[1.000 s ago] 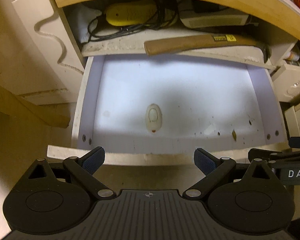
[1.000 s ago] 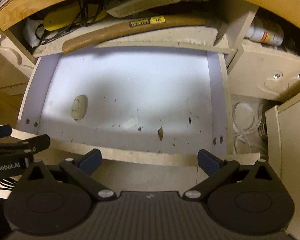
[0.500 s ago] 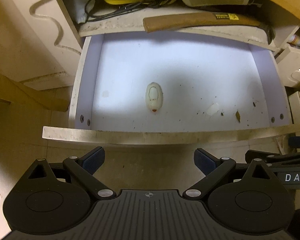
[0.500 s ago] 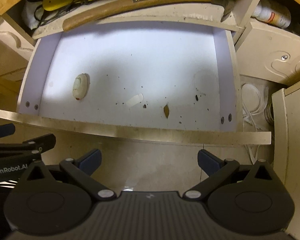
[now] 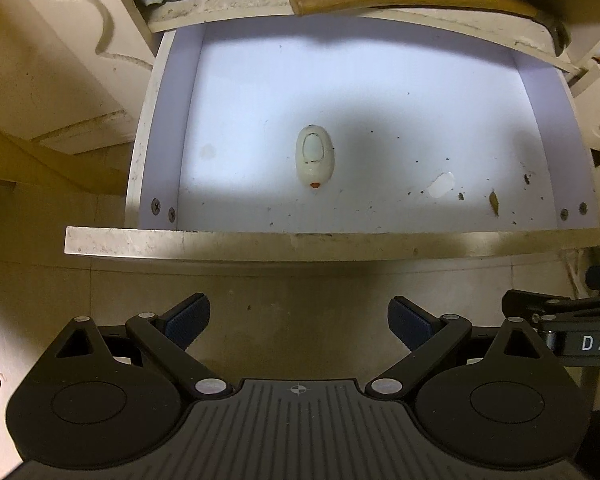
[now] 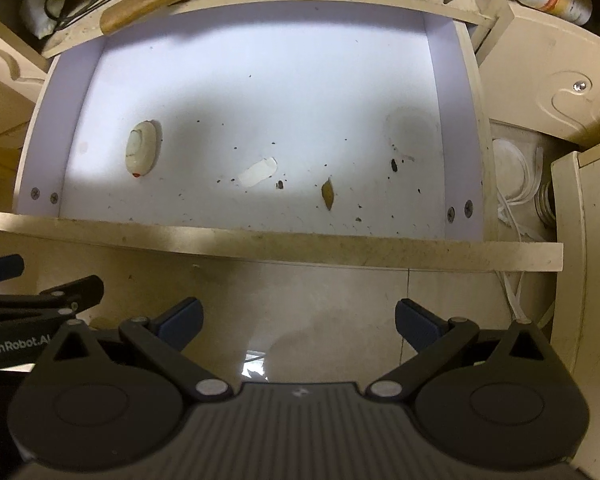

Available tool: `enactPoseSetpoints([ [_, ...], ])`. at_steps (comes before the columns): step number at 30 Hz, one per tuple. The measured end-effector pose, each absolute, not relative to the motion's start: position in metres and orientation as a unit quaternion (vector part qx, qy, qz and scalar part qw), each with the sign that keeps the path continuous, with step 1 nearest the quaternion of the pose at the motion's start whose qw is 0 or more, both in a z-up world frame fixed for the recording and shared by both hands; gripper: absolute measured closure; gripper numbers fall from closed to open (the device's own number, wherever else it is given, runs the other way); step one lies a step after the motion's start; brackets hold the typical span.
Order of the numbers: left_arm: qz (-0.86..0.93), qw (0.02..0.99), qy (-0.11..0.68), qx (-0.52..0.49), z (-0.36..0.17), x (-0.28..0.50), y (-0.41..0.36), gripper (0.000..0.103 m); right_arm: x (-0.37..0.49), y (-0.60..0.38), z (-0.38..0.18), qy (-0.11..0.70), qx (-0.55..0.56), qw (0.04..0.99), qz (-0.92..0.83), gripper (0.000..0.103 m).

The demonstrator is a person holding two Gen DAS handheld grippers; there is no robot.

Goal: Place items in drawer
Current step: 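Move both grippers to the drawer's front edge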

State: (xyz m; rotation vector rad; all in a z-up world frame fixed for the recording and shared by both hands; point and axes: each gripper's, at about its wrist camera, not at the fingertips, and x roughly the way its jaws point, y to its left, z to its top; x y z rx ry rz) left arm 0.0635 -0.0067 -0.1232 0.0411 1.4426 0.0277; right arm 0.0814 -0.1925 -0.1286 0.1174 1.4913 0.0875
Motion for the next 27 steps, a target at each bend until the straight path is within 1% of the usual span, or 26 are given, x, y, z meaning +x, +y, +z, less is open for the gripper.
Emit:
enactPoseSetpoints([
  [11, 0.024, 0.745, 0.667, 0.002, -0.135, 0.074, -0.003, 0.005, 0.092, -0.194, -0.142, 0.686, 0.057, 0.725, 0.030, 0.000],
  [27, 0.029, 0.752, 0.658, 0.017, -0.139, 0.080, -0.007, 0.005, 0.103, -0.197, -0.142, 0.665, 0.054, 0.745, 0.010, 0.000],
])
